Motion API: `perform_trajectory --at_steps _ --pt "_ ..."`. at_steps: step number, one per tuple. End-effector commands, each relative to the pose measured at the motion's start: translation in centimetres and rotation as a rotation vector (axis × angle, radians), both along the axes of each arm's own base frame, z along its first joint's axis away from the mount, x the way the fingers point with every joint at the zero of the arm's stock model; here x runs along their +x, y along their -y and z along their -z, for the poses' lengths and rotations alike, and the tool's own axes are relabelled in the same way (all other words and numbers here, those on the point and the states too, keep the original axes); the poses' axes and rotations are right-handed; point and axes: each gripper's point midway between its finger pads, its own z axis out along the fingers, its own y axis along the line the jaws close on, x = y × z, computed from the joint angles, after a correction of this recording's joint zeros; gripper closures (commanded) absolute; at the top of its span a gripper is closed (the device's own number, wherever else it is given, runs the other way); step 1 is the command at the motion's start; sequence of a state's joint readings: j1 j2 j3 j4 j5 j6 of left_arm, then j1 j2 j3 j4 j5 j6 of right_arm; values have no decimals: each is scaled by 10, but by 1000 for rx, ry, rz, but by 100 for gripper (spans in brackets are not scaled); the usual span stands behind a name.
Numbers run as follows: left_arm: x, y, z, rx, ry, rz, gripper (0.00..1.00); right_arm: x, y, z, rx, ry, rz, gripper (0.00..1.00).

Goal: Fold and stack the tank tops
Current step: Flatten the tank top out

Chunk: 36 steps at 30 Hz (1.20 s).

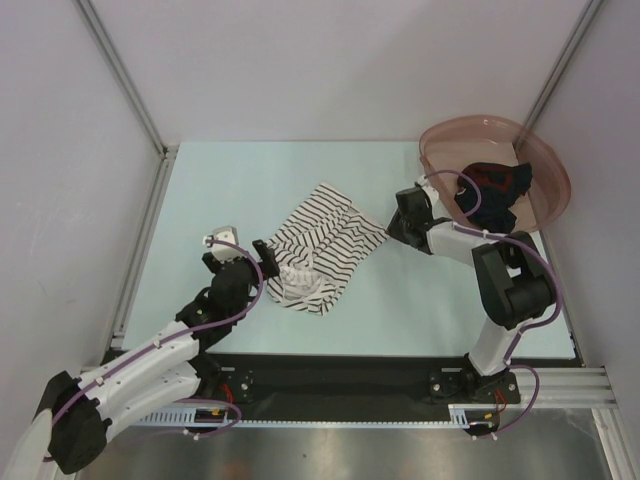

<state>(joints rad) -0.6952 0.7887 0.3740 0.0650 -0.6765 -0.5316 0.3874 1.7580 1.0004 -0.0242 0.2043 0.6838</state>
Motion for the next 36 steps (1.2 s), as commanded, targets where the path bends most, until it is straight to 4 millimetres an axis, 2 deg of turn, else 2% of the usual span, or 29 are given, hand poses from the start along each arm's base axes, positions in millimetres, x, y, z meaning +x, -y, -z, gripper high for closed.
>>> perform_trajectory --at_steps 1,7,16,18,19,20,21,22,24,25,27,30,31,32,33,34,35,36 --pt "2 1 -11 -26 37 4 0 9 -9 2 86 24 23 69" --pt "2 1 -11 -25 40 4 0 14 -15 12 115 -2 28 62" --pt "2 1 -13 -34 47 8 0 10 -12 33 111 -38 53 66" --pt "2 2 -13 -33 47 10 0 12 -13 37 106 -42 50 76" --pt "2 2 -13 -31 45 10 0 13 -14 35 104 -39 45 87" --pt "2 1 -13 -29 46 10 0 14 -14 33 94 -30 32 91" --pt "1 1 -13 -30 46 10 0 15 -13 30 89 -24 30 100" --pt "1 2 -14 -30 48 12 0 13 -11 27 79 -28 30 100" --pt "1 3 -15 -31 53 26 0 17 -7 5 54 20 28 100" --pt "1 6 -17 -35 60 39 0 14 -2 1 33 17 33 100" --pt "1 17 -19 -37 61 101 0 8 10 -16 -15 44 42 100" --pt "0 30 -24 -3 62 146 0 -4 30 -26 -64 58 58 100" --pt "-3 41 -25 36 64 176 0 -10 38 -23 -73 44 62 100" --pt "-6 49 -22 60 58 208 0 -11 37 -27 -72 50 55 100" --pt "-6 57 -32 62 70 226 0 -17 42 -22 -83 34 51 100" --pt "-13 71 -23 104 27 273 0 -20 44 -25 -98 38 32 100" --pt "-13 83 -38 94 36 298 0 -24 41 -23 -96 36 13 100" --pt "-18 97 -40 103 27 353 0 -27 40 -20 -91 35 9 100"
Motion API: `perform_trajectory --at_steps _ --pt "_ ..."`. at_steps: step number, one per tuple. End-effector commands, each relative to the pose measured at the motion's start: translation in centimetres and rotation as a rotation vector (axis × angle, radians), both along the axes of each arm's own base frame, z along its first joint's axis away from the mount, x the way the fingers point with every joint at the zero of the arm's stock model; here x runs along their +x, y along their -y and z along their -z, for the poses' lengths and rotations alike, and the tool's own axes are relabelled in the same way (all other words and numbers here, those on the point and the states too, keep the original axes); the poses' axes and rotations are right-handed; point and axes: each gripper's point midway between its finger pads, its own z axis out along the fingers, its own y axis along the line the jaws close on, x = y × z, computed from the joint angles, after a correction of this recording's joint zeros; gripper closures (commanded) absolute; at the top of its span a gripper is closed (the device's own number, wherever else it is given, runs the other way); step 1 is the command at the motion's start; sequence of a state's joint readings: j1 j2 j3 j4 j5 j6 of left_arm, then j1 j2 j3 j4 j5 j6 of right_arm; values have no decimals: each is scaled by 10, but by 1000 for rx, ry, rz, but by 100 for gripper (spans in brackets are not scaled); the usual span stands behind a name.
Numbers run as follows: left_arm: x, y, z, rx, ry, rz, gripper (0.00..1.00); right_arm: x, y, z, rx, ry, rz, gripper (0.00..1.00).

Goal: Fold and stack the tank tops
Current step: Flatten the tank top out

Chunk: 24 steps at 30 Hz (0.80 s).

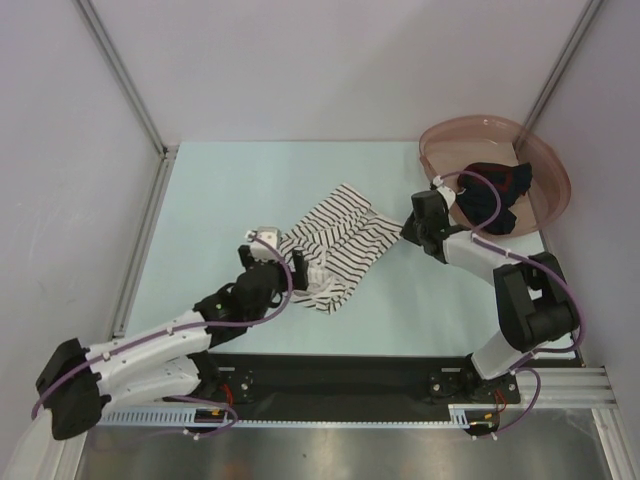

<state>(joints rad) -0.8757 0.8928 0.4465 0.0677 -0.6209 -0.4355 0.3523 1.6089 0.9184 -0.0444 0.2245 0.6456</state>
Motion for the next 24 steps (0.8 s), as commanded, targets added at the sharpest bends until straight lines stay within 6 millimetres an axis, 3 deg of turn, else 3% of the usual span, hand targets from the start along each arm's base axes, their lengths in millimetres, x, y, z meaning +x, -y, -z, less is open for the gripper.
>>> perform_trajectory --at_steps 1,2,5,7,8,11,19,24 --pt "-10 48 -30 41 14 158 0 -18 12 13 -46 -12 -9 100" --pt "-14 60 -42 42 14 191 0 -20 6 15 -13 2 -32 100" --pt "-35 89 -39 116 -50 293 0 -26 6 24 20 28 -29 100" --pt "-51 103 -19 191 -134 364 0 -25 5 23 40 33 -29 100" --pt "-55 113 -25 178 -153 391 0 -24 1 20 51 40 -46 100" --pt "-68 124 2 240 -272 447 0 -23 2 17 54 40 -47 100" --pt "-74 118 41 367 -411 401 0 -26 13 11 55 52 -20 100" --pt "-66 112 63 472 -464 316 2 -26 12 11 65 52 -25 100"
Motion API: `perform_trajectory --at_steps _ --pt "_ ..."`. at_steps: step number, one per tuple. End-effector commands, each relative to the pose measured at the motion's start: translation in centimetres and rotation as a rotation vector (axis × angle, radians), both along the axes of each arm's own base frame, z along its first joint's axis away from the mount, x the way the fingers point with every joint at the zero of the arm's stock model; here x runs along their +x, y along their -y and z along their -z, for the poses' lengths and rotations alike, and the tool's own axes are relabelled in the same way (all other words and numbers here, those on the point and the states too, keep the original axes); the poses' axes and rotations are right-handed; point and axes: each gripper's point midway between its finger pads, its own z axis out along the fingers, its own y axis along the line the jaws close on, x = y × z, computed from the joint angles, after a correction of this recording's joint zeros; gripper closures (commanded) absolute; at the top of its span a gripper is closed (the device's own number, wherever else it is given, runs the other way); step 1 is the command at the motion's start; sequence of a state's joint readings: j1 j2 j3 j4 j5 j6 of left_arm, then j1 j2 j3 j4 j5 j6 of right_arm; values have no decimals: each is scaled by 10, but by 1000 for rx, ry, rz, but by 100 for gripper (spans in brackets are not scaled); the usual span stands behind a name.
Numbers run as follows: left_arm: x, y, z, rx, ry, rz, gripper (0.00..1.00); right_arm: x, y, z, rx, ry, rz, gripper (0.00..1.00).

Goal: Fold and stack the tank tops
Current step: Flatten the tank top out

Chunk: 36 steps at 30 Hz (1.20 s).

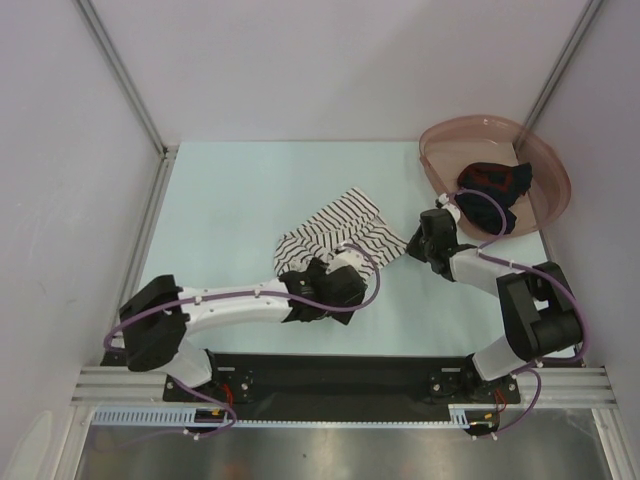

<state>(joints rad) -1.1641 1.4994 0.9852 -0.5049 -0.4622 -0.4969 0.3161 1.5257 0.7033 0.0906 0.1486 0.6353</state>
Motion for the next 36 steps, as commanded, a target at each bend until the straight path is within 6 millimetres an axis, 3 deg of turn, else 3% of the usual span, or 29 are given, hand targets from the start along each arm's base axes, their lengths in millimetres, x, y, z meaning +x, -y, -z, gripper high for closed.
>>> perform_trajectory --at_steps 1,2,3,7,8,9,12,14,15,16,18,19,20,21,22,23,25,26,27,28,29,32,35,36 --pt "5 -3 4 54 -6 -54 7 10 -1 -18 25 65 3 100" --pt "7 -5 6 55 -7 -65 14 10 -2 -17 25 62 2 100" --pt "10 -5 6 43 -3 -75 28 10 -1 -18 27 64 3 100" --pt "27 -17 3 -78 -53 -113 51 10 2 -19 22 66 11 100" --pt "27 -26 11 -85 -79 -117 63 10 3 -20 22 69 17 100" --pt "32 -25 9 -132 -81 -123 69 10 4 -20 21 70 21 100" --pt "45 -48 1 -201 -72 -194 100 10 5 -21 24 74 25 100" --pt "58 -70 -22 -250 23 -289 100 10 7 -23 23 81 31 100" --pt "58 -82 -22 -251 44 -324 100 9 8 -23 23 82 35 100" --pt "62 -97 -44 -309 104 -378 100 8 9 -24 22 84 38 100" --pt "61 -131 -47 -343 162 -536 100 7 11 -25 23 91 48 100" --pt "62 -150 -65 -424 215 -605 100 7 12 -26 27 97 52 100" --pt "60 -160 -65 -479 220 -666 100 7 13 -27 28 100 56 100" --pt "52 -177 -50 -467 215 -726 100 6 13 -27 30 103 58 100" --pt "48 -191 -58 -527 249 -781 100 5 14 -28 31 107 67 100" --pt "41 -201 -46 -551 242 -845 96 5 15 -29 32 109 72 100" --pt "27 -223 -43 -582 276 -940 83 3 15 -29 38 116 73 100" --pt "20 -230 -31 -586 266 -977 48 3 16 -33 42 126 77 100" --pt "17 -233 -38 -644 292 -984 20 3 16 -34 46 135 78 100" --pt "15 -237 -38 -661 304 -1001 6 2 15 -35 47 139 76 100" --pt "13 -240 -36 -663 312 -1000 0 2 16 -37 47 150 77 100" --pt "16 -237 -52 -699 362 -938 0 2 17 -41 45 168 79 100" --pt "25 -216 -66 -693 354 -809 0 1 17 -41 48 167 75 100" --pt "29 -210 -60 -654 324 -789 0 1 16 -40 46 166 73 100"
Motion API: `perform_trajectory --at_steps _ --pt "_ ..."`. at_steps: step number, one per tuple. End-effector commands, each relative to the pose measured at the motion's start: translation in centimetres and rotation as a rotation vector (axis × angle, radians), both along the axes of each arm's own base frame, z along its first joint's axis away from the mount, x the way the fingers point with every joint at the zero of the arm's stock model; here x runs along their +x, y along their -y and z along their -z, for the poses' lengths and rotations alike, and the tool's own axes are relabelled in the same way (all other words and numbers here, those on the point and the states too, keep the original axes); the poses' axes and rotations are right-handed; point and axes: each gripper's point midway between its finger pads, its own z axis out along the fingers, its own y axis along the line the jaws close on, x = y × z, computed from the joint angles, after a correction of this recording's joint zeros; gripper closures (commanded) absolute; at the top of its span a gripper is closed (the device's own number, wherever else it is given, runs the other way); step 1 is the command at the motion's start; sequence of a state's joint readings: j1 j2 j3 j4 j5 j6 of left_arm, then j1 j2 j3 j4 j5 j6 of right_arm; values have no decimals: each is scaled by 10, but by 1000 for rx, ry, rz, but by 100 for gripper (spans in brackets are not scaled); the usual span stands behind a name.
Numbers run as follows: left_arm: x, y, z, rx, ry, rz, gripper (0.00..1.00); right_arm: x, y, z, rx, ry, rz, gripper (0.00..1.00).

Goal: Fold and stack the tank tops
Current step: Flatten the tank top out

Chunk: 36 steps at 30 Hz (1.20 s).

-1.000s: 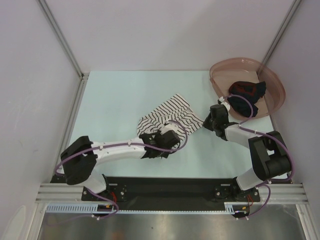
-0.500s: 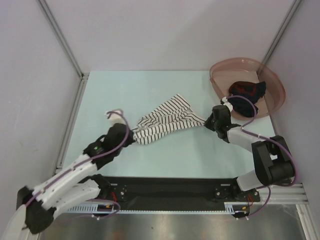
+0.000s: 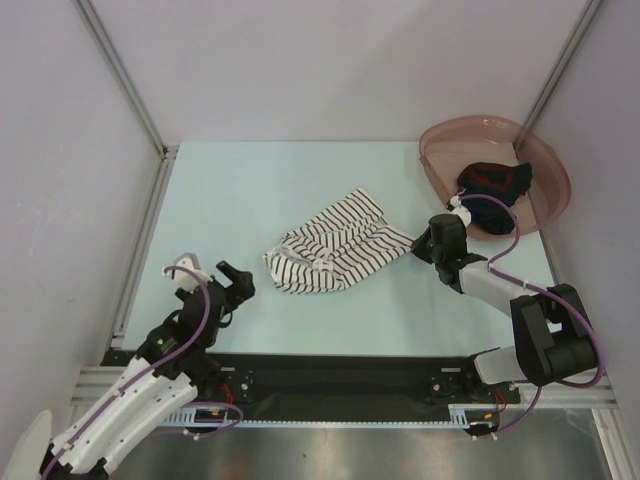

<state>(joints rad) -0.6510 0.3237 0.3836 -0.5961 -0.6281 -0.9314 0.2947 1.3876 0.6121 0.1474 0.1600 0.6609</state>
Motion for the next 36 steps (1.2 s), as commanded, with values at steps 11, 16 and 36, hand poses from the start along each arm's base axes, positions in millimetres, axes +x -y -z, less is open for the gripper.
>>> perform_trajectory --at_steps 11,16,36 --pt "68 77 -24 224 -160 283 0 9 2 -15 2 65 19 100" --pt "87 105 -25 236 -174 413 0 9 2 -15 2 63 18 100" --pt "110 215 -25 577 -233 814 3 11 -3 -6 6 27 -2 100"
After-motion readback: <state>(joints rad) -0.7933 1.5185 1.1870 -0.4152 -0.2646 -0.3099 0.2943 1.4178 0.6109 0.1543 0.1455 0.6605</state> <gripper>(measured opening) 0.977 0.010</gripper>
